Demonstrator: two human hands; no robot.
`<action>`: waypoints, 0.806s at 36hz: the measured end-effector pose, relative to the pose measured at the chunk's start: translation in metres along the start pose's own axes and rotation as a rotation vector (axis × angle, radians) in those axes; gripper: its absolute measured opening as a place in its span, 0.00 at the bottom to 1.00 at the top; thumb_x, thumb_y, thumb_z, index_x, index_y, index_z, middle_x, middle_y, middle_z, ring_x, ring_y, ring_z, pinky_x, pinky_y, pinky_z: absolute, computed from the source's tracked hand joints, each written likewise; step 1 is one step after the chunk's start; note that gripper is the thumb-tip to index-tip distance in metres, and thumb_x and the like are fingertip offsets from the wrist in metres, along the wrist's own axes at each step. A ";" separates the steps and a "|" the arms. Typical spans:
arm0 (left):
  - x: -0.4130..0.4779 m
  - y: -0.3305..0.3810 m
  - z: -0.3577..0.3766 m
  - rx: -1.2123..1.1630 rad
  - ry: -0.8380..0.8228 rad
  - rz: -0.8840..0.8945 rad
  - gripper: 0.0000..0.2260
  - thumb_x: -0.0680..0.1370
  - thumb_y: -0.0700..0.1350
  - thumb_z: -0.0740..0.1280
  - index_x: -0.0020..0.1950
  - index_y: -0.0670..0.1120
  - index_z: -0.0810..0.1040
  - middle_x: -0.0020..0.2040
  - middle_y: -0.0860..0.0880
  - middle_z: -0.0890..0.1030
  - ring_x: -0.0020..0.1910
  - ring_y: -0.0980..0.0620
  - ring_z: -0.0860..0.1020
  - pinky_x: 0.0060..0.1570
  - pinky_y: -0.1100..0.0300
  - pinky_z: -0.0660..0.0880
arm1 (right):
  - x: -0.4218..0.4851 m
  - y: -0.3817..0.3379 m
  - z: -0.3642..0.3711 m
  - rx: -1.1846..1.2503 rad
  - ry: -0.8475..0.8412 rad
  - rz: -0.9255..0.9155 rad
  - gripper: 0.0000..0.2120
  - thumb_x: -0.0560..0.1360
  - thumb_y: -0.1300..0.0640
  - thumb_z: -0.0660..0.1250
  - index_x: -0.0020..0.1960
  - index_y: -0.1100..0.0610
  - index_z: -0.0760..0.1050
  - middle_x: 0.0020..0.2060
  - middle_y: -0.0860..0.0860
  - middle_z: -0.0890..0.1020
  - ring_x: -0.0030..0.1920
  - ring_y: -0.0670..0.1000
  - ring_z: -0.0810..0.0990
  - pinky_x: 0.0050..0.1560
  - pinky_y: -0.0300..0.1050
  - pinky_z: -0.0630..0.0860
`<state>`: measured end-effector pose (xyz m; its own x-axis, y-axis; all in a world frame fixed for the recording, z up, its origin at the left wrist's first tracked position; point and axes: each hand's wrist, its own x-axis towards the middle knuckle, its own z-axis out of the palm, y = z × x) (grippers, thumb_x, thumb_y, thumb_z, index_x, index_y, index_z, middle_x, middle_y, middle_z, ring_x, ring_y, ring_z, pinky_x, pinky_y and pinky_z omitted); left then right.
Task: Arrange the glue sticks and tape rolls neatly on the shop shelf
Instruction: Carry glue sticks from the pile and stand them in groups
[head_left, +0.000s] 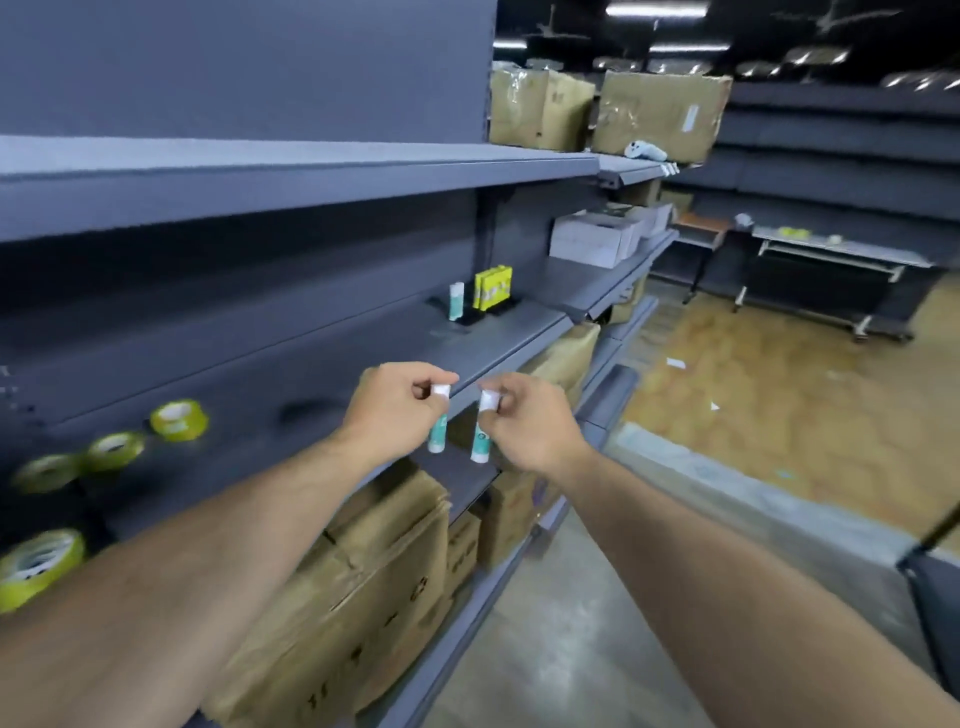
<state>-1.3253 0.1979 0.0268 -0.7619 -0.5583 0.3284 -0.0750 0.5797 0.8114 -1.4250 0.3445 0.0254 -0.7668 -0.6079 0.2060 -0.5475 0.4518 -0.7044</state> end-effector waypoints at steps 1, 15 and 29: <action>0.014 0.000 0.011 -0.006 -0.014 0.014 0.10 0.77 0.40 0.69 0.53 0.51 0.86 0.26 0.65 0.77 0.26 0.61 0.73 0.28 0.74 0.63 | 0.010 0.009 -0.006 -0.002 0.010 0.009 0.15 0.76 0.57 0.67 0.62 0.50 0.79 0.40 0.46 0.82 0.41 0.47 0.81 0.44 0.44 0.80; 0.186 0.019 0.134 -0.026 -0.139 0.087 0.13 0.74 0.39 0.70 0.52 0.55 0.86 0.39 0.58 0.84 0.40 0.60 0.81 0.42 0.63 0.77 | 0.157 0.094 -0.076 -0.064 0.141 0.101 0.16 0.76 0.58 0.66 0.63 0.51 0.79 0.38 0.41 0.79 0.39 0.46 0.80 0.42 0.43 0.79; 0.304 0.002 0.224 0.100 0.055 -0.039 0.13 0.73 0.40 0.69 0.52 0.55 0.86 0.44 0.58 0.85 0.43 0.65 0.80 0.40 0.76 0.70 | 0.321 0.184 -0.101 -0.003 -0.033 -0.067 0.07 0.74 0.58 0.65 0.49 0.48 0.79 0.34 0.44 0.82 0.35 0.42 0.78 0.31 0.30 0.67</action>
<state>-1.7011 0.1623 0.0199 -0.7206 -0.6121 0.3256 -0.1702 0.6114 0.7728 -1.8055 0.2981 0.0304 -0.7168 -0.6581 0.2304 -0.5984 0.4111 -0.6877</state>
